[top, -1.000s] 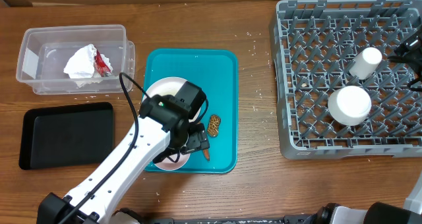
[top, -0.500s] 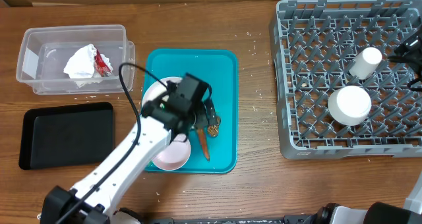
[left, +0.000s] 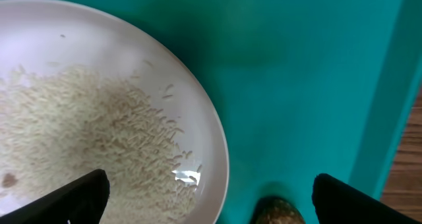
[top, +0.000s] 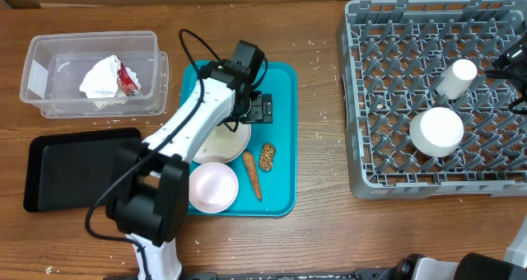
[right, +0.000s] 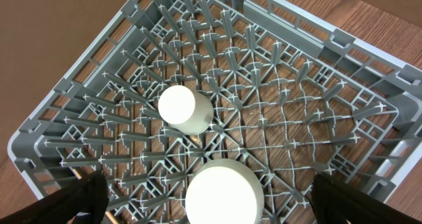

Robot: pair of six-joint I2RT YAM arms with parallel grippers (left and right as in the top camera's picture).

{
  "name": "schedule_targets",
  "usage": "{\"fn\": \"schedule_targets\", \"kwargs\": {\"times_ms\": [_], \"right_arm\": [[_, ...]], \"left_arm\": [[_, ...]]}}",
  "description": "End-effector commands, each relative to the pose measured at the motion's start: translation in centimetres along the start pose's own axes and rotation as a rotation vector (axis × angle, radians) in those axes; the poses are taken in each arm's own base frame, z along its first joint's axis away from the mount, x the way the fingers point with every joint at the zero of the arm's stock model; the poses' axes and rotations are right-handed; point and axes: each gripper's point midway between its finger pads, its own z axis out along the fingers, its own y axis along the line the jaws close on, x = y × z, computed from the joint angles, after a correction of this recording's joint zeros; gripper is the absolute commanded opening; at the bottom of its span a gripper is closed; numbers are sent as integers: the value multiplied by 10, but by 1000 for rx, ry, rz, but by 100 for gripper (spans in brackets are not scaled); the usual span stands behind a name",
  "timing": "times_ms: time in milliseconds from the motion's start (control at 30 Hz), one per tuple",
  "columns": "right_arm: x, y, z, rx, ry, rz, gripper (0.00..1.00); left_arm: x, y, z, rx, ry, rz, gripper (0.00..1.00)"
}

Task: Sort waste into correct bins and load items into the dishwasher
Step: 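Move the left gripper over the large white plate on the tray, then lower the left gripper and pinch the rim of the rice plate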

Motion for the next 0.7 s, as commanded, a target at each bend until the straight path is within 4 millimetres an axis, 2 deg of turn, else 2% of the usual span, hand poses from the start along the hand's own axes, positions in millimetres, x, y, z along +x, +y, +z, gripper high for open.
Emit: {"fn": "schedule_targets", "kwargs": {"times_ms": [0,67,200,333,533,667], "right_arm": [[-4,-1,-3,3,-19,-3,100],[-4,-1,-3,3,-19,-3,100],[-4,-1,-3,3,-19,-3,100],[-4,-1,-3,2,-19,-2,100],[-4,-1,-3,3,-19,-3,100],[-4,-1,-3,3,-19,-3,100]], "left_arm": [[10,-15,23,16,66,48,100],[17,-18,35,-14,83,70,100],[17,-23,39,-44,62,95,100],[13,-15,39,-123,20,86,96],[11,-14,39,-134,11,84,76],[11,-14,39,-135,11,85,69]]}}
